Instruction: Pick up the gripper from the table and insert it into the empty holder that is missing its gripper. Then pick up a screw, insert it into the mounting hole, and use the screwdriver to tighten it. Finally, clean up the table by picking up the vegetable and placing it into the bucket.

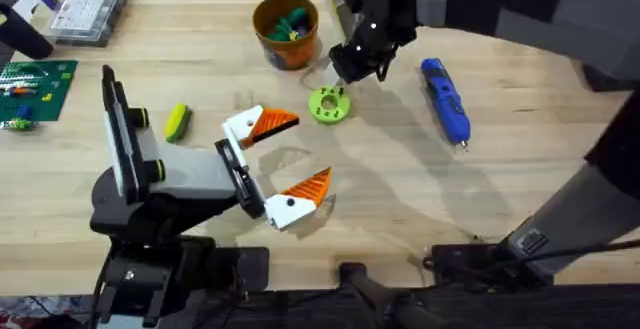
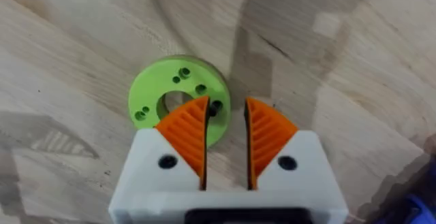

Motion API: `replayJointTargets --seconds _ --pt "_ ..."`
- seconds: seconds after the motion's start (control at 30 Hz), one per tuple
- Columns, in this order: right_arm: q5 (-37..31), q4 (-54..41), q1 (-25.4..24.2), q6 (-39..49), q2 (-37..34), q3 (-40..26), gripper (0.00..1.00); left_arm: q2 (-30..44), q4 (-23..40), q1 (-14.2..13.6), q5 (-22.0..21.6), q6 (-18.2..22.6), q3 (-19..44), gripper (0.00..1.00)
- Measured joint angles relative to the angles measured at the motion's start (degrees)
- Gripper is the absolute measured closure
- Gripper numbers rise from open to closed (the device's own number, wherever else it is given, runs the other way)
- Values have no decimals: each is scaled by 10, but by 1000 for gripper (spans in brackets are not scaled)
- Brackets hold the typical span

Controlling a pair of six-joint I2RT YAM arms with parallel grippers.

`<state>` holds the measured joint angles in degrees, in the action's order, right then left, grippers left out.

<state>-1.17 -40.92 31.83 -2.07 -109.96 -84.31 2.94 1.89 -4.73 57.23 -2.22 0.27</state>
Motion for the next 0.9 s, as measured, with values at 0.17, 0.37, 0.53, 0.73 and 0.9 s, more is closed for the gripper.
replayJointTargets --seconds 0.17,0.37,0.53,0.73,0.9 --pt "0 2 0 0 -9 0 698 0 1 0 0 0 0 9" --pt "14 -1 0 0 -17 0 698 0 1 0 0 0 0 9" --pt "25 -6 0 0 -17 0 698 0 1 0 0 0 0 9" --pt "29 -11 0 0 -17 0 698 0 1 0 0 0 0 9" --pt "30 -14 0 0 -17 -3 698 0 1 0 0 0 0 9"
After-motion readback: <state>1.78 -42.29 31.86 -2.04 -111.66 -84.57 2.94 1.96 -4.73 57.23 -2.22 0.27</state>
